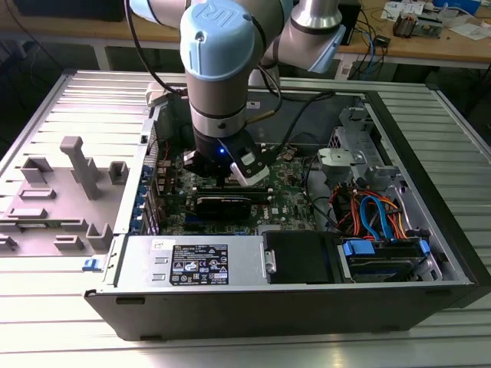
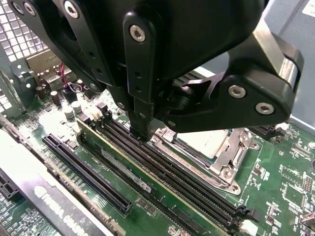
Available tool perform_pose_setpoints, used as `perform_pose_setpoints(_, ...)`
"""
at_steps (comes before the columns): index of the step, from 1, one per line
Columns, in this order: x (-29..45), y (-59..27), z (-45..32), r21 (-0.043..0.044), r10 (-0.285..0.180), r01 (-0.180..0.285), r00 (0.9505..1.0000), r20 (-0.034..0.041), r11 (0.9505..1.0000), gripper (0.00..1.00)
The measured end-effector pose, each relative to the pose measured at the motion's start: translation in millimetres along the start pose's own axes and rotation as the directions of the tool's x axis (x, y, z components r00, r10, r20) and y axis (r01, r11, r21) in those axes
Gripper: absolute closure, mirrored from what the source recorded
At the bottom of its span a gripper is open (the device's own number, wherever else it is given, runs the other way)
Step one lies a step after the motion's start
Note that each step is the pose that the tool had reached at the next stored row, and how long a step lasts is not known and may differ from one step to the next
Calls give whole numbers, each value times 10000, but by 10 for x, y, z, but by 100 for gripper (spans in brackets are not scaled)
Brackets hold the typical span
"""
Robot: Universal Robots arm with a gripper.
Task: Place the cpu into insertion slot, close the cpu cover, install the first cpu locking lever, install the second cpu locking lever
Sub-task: 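Install the second cpu locking lever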
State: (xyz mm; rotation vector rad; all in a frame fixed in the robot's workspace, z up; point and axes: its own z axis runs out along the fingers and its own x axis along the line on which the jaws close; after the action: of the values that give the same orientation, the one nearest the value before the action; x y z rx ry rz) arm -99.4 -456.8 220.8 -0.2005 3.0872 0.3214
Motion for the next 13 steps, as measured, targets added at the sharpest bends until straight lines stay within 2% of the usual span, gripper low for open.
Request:
perform_pose_setpoints(2, 2, -5, 18, -53, 1, -1, 10000, 6, 10000, 89)
perform_pose_setpoints(3, 5, -7, 25, -125, 2, -2, 10000, 15, 9999, 89)
perform_pose_setpoints(5, 7, -13, 38, -206, 3, -2, 10000, 25, 9998, 89)
perform_pose_setpoints(9, 11, -30, 75, -257, 10, -10, 10000, 9, 9997, 89)
perform_pose_setpoints(13, 23, -34, 86, -366, 12, -12, 10000, 21, 9993, 89)
